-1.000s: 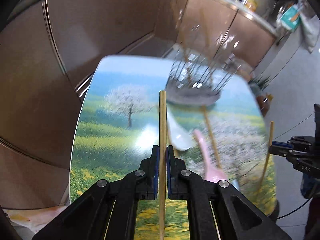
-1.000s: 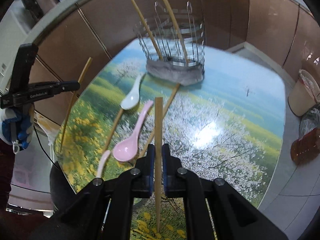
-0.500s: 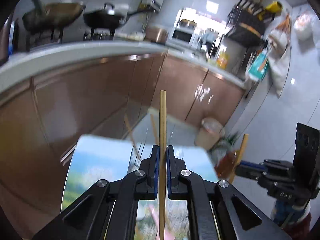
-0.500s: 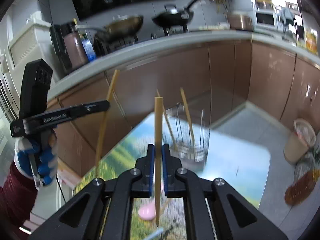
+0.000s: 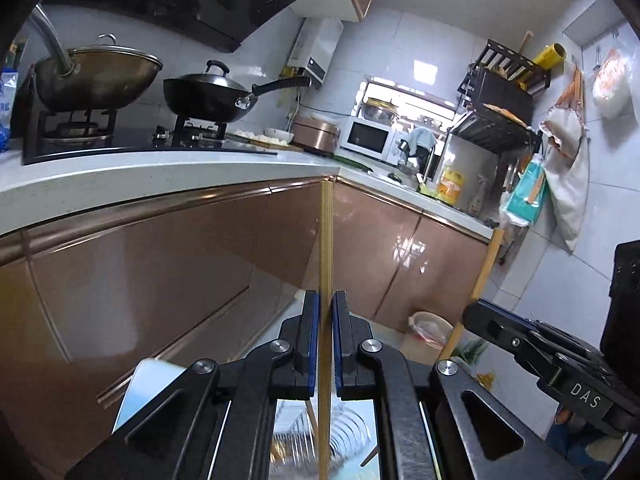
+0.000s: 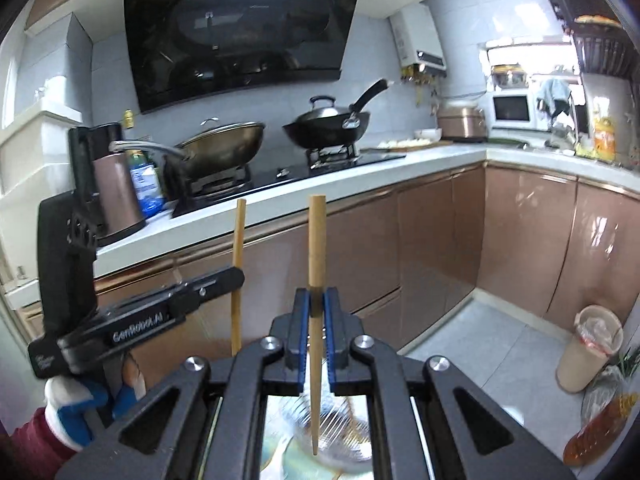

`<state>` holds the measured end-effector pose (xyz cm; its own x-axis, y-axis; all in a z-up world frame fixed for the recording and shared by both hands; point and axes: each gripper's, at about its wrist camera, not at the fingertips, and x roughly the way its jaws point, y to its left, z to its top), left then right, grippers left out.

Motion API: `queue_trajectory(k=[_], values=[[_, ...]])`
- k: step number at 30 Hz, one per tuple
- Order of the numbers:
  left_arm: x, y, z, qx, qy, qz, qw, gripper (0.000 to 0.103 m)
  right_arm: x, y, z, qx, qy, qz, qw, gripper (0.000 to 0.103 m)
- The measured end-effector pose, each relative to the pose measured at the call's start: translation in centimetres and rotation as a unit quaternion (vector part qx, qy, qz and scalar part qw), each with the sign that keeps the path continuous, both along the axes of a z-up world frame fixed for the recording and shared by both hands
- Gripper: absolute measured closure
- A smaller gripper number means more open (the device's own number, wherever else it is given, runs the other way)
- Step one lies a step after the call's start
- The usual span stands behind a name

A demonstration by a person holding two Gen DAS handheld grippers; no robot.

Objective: Organize utensils
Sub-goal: 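Lift the chopsticks with both tools and carry them over the wire holder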

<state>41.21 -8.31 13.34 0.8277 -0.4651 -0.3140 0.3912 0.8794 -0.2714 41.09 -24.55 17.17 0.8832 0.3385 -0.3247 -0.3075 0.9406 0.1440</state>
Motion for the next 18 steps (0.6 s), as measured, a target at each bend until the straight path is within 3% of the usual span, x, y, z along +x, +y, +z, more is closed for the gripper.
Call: queue_trajectory(k=[8,13,18], values=[[1.6,-1.6,-5.0,-0.004,-0.052,0.039,0.9979,0.097,2.0,-0.2,-4.7,-0.004,-0.053,-0.029,0.998,0.096],[1.9,-2.3,-8.4,-0.007,-0.062,0.061,0.9962,0.097,2.0,0.0,-8.5,-0.018,-0.060,-0.044,0.997,0.096],[1.3,-3.3,-9.8,0.002,-0.091,0.081,0.9926,0.097,2.3,0.7,-11.5,-0.045,-0.045,-0.044,0.997,0.096]])
